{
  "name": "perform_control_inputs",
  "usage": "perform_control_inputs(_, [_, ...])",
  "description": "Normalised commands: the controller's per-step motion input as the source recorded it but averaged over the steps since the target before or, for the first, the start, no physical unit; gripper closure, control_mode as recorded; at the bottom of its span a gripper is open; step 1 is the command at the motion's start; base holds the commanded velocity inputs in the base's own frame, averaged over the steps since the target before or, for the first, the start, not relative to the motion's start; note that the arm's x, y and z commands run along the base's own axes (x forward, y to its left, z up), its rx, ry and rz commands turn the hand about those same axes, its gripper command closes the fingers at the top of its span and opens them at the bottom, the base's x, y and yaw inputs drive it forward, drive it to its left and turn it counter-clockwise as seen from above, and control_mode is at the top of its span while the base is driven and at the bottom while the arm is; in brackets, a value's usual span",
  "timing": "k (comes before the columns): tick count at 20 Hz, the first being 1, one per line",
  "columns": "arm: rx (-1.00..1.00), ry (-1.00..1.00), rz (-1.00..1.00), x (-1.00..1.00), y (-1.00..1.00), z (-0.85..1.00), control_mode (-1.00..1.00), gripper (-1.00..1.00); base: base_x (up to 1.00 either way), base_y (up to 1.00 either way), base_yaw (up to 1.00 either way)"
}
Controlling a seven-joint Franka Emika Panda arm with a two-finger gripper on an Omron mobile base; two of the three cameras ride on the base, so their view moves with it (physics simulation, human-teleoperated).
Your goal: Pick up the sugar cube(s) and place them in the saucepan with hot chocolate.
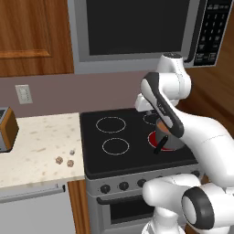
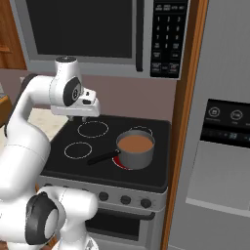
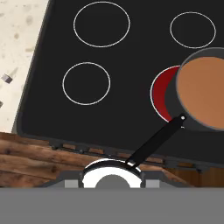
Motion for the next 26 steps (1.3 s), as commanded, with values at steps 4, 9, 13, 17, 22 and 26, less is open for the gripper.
perform_control_inputs(4, [-0.01,-0.09,0.05,-0.38,0.17,-0.01,-1.0,-1.0,0.0,0.0,0.0])
perform_control_inputs(9, [0.01,0.03,0.06,-0.35,0.46,-0.46,-1.0,-1.0,0.0,0.0,0.0])
perform_control_inputs(13, [0.0,-0.1,0.0,-0.29,1.0,-0.57,-1.0,-1.0,0.0,0.0,0.0])
perform_control_inputs(17, [0.0,-0.14,-0.01,0.07,0.93,-0.69,-1.0,-1.0,0.0,0.0,0.0])
perform_control_inputs(22, [0.01,-0.07,-0.12,0.41,0.72,-0.43,-1.0,-1.0,0.0,0.0,0.0])
perform_control_inputs(26, [-0.12,0.0,-0.11,0.38,0.91,-0.17,-1.0,-1.0,0.0,0.0,0.0])
